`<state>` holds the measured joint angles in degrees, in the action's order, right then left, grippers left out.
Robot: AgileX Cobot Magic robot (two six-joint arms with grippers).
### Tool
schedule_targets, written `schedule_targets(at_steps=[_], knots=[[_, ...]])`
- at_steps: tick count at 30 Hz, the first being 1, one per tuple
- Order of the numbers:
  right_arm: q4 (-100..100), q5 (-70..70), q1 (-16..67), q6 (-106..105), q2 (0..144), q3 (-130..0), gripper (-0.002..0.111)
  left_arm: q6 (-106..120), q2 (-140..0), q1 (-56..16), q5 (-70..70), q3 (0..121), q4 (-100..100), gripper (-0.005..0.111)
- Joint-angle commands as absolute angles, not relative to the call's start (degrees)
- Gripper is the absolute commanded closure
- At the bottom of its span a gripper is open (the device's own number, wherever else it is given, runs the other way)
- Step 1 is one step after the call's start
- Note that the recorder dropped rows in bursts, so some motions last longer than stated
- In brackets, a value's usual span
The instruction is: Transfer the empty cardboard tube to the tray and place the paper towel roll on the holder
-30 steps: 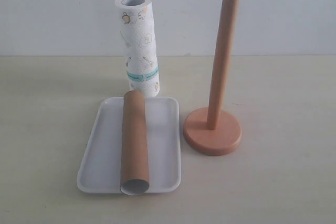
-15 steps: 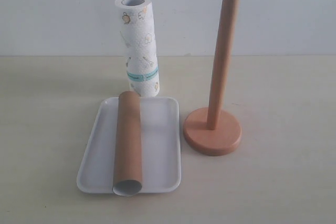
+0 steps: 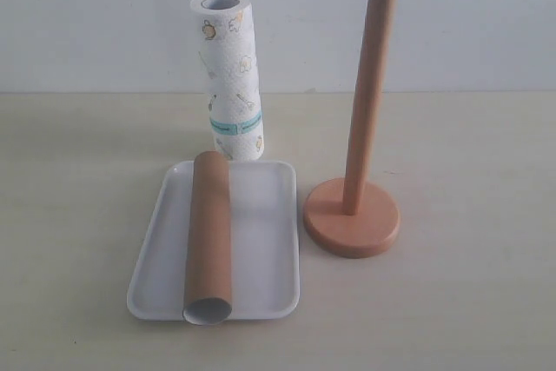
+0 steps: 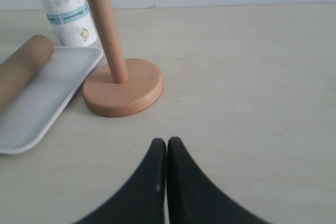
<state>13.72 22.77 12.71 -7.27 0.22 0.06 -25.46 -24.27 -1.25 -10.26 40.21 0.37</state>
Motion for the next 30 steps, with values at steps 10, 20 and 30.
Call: schedule_targets(at_steps=[10,20,30], knots=[[13.19,22.84,12.49,-7.46,0.00,0.00,0.108,-21.96,-38.06,-1.23,3.54,40.67,0.00,0.103],[13.19,22.84,12.49,-7.46,0.00,0.00,0.108,-12.32,-52.76,-5.85,-7.56,33.10,0.85,0.103],[13.19,22.84,12.49,-7.46,0.00,0.00,0.108,-15.00,-68.31,-8.64,-35.97,27.06,16.21,0.103]])
